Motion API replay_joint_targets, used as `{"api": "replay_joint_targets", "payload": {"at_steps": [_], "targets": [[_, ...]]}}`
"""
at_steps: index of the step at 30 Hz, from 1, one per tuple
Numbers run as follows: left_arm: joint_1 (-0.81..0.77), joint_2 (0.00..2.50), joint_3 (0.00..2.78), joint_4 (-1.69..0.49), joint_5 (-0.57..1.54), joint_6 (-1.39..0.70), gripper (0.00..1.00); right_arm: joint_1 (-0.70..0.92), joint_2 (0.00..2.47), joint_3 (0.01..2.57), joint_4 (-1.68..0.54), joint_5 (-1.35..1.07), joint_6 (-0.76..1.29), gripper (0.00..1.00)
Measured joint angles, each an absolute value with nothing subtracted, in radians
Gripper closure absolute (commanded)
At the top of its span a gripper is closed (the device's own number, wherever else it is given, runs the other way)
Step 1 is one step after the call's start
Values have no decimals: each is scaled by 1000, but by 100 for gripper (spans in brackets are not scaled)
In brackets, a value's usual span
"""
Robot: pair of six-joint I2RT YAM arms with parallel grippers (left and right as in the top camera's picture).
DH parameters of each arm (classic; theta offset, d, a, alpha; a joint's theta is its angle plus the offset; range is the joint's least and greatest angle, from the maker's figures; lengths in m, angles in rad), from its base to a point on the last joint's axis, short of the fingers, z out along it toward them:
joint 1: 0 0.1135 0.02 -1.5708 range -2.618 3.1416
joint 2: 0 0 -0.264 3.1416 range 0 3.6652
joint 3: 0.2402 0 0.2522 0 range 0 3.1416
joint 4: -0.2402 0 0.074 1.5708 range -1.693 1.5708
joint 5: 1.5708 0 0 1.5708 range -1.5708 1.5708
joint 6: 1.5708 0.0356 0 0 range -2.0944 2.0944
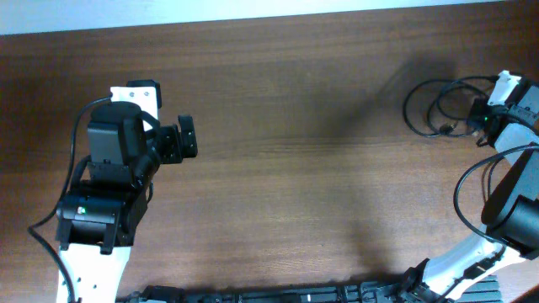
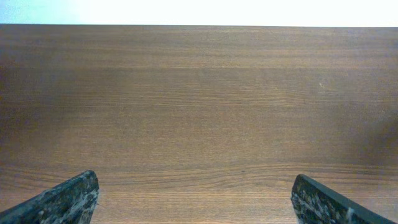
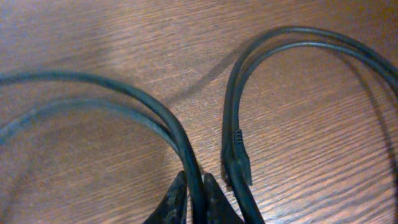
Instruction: Untangle cables
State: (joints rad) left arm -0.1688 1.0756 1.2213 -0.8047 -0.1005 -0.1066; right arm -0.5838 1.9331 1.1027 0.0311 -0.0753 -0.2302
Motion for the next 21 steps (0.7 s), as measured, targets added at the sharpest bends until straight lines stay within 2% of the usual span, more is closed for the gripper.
{"api": "replay_joint_targets", "payload": {"at_steps": [3,4,10,13,16,21], "targets": [[-169,1076,1221,-805,-100,-107,1,-580,1933,1103,32,-118,-214,9],[-169,1076,1221,-805,-101,-107,1,-579,1933,1103,31,-145,-209,6],[-169,1076,1221,-805,-100,-107,1,-572,1872,1103,-53,-236,-208,4],[-169,1076,1221,-804,-100,-107,1,-547,1665,1103,-152,-252,-209,4],[-169,1076,1221,-803,-101,-107,1,-481,1488,1109,-323,-263,-208,4],[-169,1077,1221,-807,-100,-107,1,-248,1166,1109,-665,-280,-121,4]]}}
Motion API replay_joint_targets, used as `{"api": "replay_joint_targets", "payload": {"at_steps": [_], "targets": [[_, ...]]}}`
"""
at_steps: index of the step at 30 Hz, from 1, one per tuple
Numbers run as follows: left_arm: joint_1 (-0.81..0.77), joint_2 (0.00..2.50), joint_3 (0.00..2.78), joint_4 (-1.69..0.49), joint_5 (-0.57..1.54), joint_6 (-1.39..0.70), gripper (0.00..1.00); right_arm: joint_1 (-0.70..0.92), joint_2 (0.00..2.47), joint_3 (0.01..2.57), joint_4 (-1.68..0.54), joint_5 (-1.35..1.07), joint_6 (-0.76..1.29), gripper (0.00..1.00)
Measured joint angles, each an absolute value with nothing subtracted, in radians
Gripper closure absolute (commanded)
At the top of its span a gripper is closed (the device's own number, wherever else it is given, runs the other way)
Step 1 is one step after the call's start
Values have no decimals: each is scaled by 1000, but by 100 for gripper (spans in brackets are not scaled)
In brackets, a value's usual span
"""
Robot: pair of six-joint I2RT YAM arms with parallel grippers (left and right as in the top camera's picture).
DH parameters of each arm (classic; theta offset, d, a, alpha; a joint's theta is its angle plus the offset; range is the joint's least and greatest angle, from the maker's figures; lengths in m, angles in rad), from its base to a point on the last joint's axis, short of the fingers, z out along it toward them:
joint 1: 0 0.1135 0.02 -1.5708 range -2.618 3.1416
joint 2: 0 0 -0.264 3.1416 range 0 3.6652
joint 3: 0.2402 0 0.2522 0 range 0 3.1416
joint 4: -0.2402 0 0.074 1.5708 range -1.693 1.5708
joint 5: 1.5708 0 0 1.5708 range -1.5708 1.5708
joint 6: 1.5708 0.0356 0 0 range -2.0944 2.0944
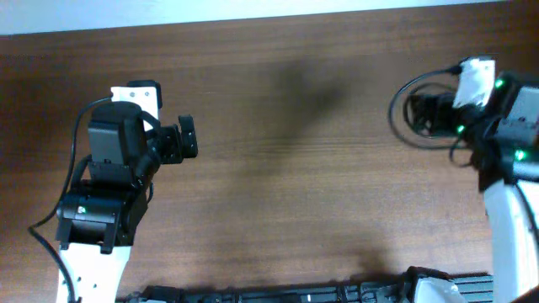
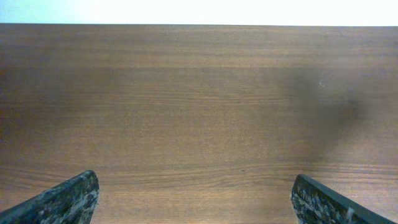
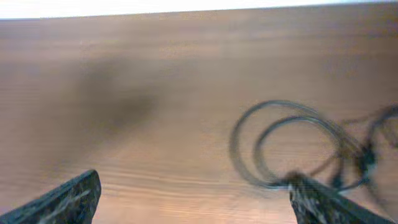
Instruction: Untangle cables
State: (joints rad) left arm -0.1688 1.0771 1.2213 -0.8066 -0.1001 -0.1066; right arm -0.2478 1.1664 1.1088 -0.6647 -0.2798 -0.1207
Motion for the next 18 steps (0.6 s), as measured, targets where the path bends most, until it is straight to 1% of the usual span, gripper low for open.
{"api": "replay_joint_targets", "payload": {"at_steps": [3,6,12,18], "targets": [[-169,1077,1221,-805,-101,-107,1,-141,1077,1109,-787,-282,-74,3],[-169,1077,1221,-804,-101,-107,1,-62,1017,1109,-862,-282,-55,2],[-169,1077,1221,-804,-101,-107,1,-55,1103,1108,-915,-282,-51,2],[-169,1077,1221,-805,-101,-107,1,-55,1237,1108,-908,-282,-49,1]]}}
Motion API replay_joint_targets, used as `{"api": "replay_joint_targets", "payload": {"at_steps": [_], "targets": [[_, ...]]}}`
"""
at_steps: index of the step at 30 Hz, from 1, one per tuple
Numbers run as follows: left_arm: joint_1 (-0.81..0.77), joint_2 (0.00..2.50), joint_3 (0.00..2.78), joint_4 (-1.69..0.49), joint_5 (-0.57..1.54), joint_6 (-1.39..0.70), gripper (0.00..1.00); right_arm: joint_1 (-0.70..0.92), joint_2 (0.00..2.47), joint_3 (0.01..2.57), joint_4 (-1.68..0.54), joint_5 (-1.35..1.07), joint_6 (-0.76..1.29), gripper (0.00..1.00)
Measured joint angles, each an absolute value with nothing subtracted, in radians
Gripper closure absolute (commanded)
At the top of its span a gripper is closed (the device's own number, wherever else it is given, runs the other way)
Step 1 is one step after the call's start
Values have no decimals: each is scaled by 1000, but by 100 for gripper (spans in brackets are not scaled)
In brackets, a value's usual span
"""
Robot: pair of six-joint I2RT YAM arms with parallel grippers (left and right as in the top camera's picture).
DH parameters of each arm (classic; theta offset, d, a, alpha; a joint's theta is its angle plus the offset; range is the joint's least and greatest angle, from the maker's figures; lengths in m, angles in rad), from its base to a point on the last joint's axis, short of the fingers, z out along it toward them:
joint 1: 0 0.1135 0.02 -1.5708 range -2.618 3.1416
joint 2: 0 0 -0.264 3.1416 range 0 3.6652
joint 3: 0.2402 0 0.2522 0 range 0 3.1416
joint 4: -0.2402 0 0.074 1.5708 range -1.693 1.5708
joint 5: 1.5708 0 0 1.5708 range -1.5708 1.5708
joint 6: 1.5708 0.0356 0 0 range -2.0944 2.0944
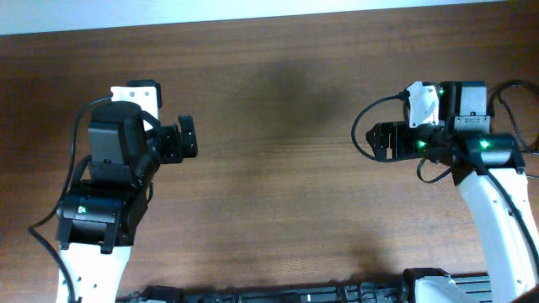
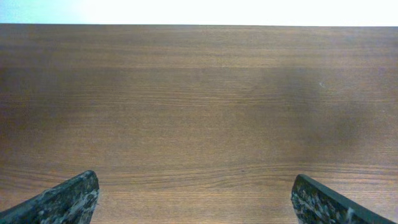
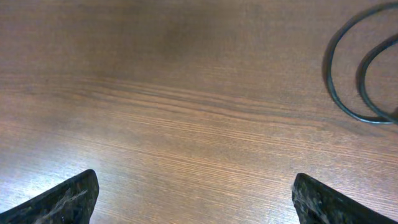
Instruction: Untangle cables
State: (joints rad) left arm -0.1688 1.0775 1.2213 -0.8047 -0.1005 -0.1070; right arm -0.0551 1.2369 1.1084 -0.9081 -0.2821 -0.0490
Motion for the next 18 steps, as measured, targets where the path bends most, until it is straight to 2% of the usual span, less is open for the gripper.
{"api": "replay_joint_targets", "payload": {"at_steps": [18], "targets": [[-169,1077,1221,-804,-101,-107,1,-55,1246,1108,-905,-282,-48,1]]}}
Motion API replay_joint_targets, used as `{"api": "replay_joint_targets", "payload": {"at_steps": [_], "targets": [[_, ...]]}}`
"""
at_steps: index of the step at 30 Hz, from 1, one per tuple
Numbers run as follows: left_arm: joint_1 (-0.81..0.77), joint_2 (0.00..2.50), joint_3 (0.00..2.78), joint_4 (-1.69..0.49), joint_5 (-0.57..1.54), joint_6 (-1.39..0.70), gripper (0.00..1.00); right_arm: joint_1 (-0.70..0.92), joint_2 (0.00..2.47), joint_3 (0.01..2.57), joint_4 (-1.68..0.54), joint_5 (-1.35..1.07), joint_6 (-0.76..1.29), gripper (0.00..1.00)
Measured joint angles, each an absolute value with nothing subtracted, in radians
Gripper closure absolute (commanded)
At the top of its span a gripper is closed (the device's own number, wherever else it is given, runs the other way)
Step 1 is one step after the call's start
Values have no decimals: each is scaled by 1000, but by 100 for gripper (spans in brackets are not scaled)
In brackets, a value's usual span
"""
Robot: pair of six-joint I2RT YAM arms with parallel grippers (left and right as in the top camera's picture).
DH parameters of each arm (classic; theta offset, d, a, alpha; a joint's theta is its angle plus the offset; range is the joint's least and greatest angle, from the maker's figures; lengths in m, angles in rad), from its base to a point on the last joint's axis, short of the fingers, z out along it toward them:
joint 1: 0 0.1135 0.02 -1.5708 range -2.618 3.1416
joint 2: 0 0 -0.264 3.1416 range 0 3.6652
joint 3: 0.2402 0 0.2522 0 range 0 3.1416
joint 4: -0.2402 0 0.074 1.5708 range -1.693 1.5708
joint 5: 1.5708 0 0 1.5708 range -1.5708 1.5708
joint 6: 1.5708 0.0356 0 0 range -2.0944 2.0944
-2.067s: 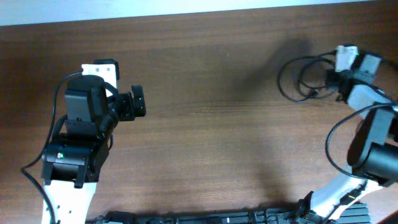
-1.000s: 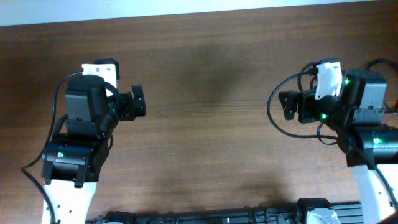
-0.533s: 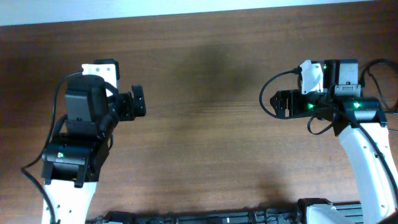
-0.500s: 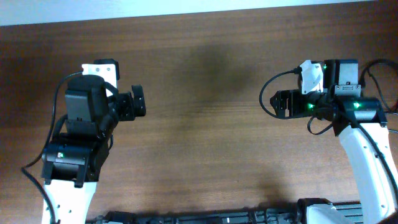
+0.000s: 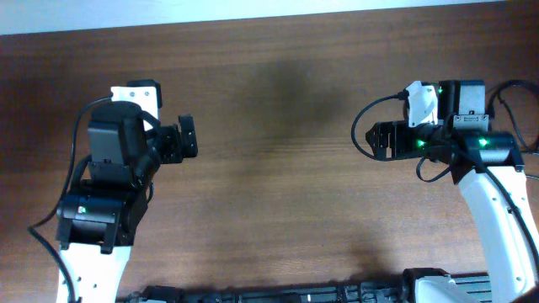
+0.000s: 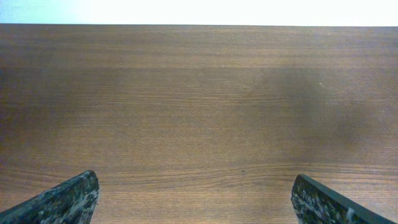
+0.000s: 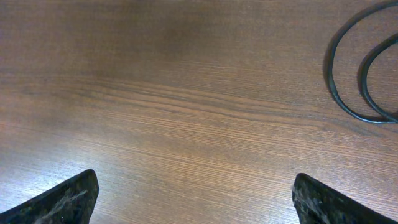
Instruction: Untangle cables
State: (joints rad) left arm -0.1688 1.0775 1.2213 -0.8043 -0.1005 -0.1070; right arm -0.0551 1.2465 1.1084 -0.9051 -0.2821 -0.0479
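Two arcs of a black cable (image 7: pixel 332 78) lie on the brown table at the upper right edge of the right wrist view. My right gripper (image 7: pixel 196 199) hangs open above bare wood, left of those arcs and holding nothing. In the overhead view the right gripper (image 5: pixel 381 141) points left, and the arm hides most of the cable. My left gripper (image 5: pixel 185 139) is at the left side. It is wide open (image 6: pixel 196 198) over bare table, with no cable in its view.
A thin black loop (image 5: pixel 354 135) curves round the right gripper in the overhead view. I cannot tell whether it is the arm's own lead or part of the tangle. The table's far edge (image 6: pixel 199 25) runs across the top of the left wrist view.
Almost nothing differs. The cable arcs sit a few pixels further right in the right wrist view. Both grippers are open as before, and the left arm has not moved.
At first my right gripper was low at the far right, shut on a black cable among its loops. Then it was open and raised, with the coils on the table ahead. Later the right arm stood further left, with the cable at its view's right edge. The left arm stayed still.
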Motion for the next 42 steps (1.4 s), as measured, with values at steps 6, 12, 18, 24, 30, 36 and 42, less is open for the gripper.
{"api": "replay_joint_targets", "payload": {"at_steps": [6,12,18,24,30,36,42], "targets": [[-169,1077,1221,-805,-101,-107,1,-55,1246,1108,-905,-282,-49,1],[-169,1077,1221,-805,-101,-107,1,-55,1246,1108,-905,-282,-48,1],[-169,1077,1221,-805,-101,-107,1,-55,1246,1108,-905,-263,-48,1],[-169,1077,1221,-805,-100,-107,1,-55,1127,1095,-897,-260,-49,1],[-169,1077,1221,-805,-100,-107,1,-55,954,806,-643,-284,-48,1],[-169,1077,1221,-805,-100,-107,1,-55,837,592,-444,-315,-48,1],[-169,1077,1221,-804,-101,-107,1,-55,710,519,-421,-317,-48,2]]}}
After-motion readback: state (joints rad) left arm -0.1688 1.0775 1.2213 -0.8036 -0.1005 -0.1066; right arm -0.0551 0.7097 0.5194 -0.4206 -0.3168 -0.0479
